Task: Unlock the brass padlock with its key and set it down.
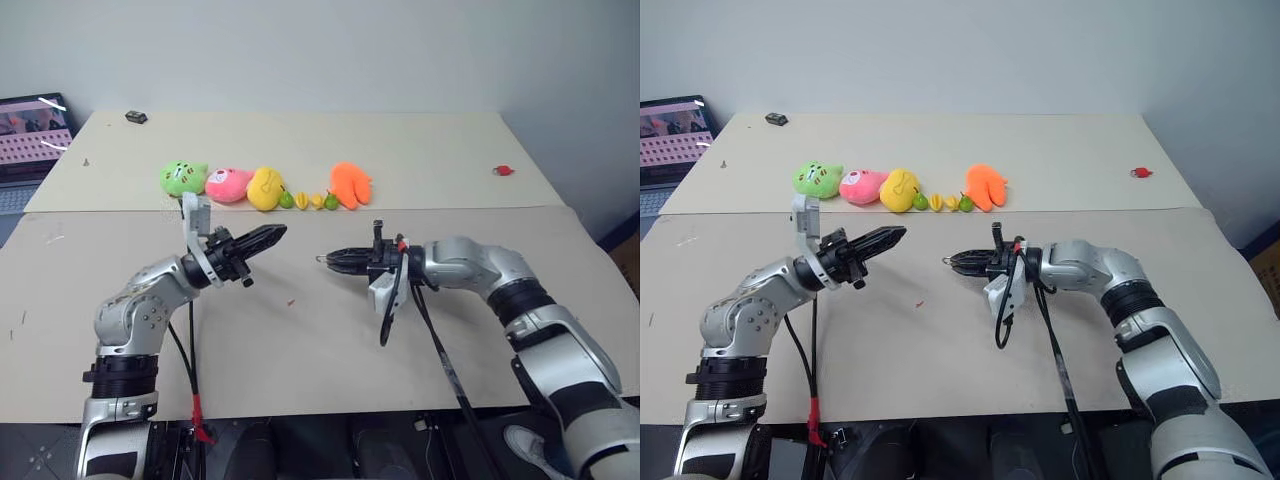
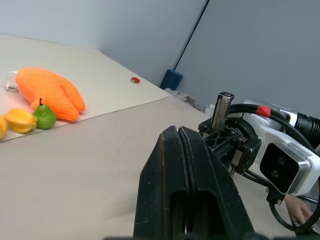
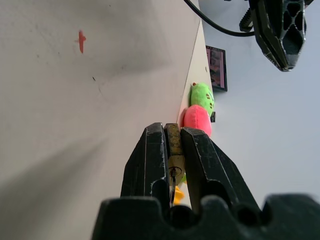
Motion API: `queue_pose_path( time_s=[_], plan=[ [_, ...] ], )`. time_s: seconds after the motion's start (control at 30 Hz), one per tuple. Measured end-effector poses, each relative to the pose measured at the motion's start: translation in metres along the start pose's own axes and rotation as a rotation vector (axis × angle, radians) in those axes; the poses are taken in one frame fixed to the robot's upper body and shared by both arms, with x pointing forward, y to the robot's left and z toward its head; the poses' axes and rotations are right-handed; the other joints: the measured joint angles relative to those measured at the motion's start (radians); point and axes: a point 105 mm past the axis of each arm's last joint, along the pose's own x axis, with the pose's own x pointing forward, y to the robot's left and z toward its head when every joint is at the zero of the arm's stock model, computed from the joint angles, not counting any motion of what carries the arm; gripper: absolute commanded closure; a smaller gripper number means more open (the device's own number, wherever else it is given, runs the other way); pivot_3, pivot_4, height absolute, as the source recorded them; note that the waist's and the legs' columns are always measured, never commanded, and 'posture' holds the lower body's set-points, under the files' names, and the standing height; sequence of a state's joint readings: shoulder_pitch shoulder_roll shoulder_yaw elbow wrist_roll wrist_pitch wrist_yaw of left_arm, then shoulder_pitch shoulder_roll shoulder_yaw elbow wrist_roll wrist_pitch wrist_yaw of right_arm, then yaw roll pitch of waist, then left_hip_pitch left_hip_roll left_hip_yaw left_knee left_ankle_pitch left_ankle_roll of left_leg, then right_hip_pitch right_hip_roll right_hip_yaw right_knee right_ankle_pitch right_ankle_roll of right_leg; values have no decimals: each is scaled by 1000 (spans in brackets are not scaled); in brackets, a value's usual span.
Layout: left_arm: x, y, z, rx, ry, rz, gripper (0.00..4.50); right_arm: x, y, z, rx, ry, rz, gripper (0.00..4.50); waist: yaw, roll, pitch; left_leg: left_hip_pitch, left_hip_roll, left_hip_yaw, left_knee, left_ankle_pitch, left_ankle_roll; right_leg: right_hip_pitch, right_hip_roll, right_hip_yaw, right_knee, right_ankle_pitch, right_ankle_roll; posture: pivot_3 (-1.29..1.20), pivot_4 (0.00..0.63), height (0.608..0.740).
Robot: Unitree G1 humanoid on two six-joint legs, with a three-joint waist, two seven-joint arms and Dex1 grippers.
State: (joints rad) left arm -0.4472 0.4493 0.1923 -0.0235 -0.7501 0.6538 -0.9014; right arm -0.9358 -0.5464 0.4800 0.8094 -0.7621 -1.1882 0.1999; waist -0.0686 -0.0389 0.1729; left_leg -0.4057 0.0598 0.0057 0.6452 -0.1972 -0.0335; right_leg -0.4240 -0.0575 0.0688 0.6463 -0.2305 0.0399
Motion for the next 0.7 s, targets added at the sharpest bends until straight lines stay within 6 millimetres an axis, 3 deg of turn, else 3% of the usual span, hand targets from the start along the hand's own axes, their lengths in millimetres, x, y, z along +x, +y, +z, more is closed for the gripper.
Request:
queue_pose_path(
  time_s=[0.2, 0.4, 0.5, 0.6, 0.7],
  plan=[
    [-2, 0, 3, -14, -37, 30, 4439, 20, -3, 11, -5, -56, -53, 4307, 1, -1, 1, 0, 0, 0, 0, 0, 0, 0, 0, 0, 0, 0, 0, 0, 150, 722],
    [-6, 1, 1, -21, -40, 52, 4439, 18, 43, 43, 57, -168, 49, 4307, 7, -2, 1, 0, -1, -1, 0, 0, 0, 1, -1, 0, 0, 0, 0, 0, 150, 722],
    [-5, 0, 2, -21, -46, 54, 4439, 17, 50, 53, 63, -203, 65, 4307, 4, -2, 1, 1, -1, -1, 0, 0, 0, 1, 0, 0, 0, 0, 0, 0, 150, 722],
    [-4, 0, 2, -23, -50, 58, 4439, 18, 51, 47, 70, -168, 63, 4307, -1, -2, 1, 1, -1, -1, 0, 0, 0, 1, 0, 0, 1, 0, 0, 0, 150, 722],
    [-5, -1, -1, -29, -46, 57, 4439, 20, 33, 23, 41, -79, 36, 4307, -3, -2, 1, 1, -1, -1, 0, 0, 0, 1, 0, 0, 1, 0, 0, 0, 150, 722]
  ],
)
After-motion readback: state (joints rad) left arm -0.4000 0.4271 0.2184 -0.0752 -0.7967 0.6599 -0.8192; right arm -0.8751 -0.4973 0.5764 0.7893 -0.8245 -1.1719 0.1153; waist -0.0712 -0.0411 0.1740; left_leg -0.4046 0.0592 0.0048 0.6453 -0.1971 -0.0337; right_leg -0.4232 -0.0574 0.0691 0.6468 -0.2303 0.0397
